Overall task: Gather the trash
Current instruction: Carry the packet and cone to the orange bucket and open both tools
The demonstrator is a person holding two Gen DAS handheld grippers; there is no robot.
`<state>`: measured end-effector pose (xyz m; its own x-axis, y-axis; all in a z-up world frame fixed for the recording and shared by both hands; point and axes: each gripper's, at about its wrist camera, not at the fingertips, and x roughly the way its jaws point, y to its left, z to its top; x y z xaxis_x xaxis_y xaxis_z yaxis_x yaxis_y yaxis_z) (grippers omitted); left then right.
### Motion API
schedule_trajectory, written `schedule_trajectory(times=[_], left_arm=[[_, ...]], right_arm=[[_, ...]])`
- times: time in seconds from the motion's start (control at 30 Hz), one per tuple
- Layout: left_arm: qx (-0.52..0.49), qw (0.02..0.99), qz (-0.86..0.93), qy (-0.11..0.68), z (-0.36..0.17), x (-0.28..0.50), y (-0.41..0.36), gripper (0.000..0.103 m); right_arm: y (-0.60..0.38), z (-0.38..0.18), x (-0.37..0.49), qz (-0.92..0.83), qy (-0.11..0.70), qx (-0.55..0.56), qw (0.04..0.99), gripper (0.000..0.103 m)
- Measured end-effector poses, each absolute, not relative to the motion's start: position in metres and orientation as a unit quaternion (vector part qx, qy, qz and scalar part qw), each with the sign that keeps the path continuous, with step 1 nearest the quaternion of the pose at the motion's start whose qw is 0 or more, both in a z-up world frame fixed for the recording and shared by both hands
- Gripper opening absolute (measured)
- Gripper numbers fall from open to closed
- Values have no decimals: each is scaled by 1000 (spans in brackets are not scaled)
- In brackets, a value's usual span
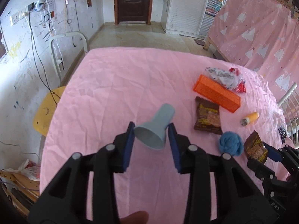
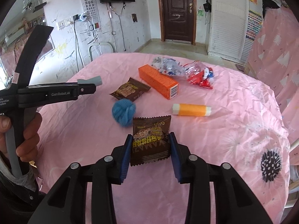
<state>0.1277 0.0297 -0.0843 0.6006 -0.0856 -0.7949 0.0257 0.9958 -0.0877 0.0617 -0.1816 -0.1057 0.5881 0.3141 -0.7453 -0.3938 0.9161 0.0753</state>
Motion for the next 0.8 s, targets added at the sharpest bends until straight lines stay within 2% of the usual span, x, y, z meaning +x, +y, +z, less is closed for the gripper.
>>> schedule_trajectory(times=[0.4, 0.8], left_arm=[[-11, 914, -58, 401, -33, 112, -14, 35], [22, 917, -114, 382, -5, 114, -109, 35]], right_arm=[[-231, -71, 58, 168, 369, -11, 914, 28], [-335, -49, 52, 80, 332, 26, 939, 28]])
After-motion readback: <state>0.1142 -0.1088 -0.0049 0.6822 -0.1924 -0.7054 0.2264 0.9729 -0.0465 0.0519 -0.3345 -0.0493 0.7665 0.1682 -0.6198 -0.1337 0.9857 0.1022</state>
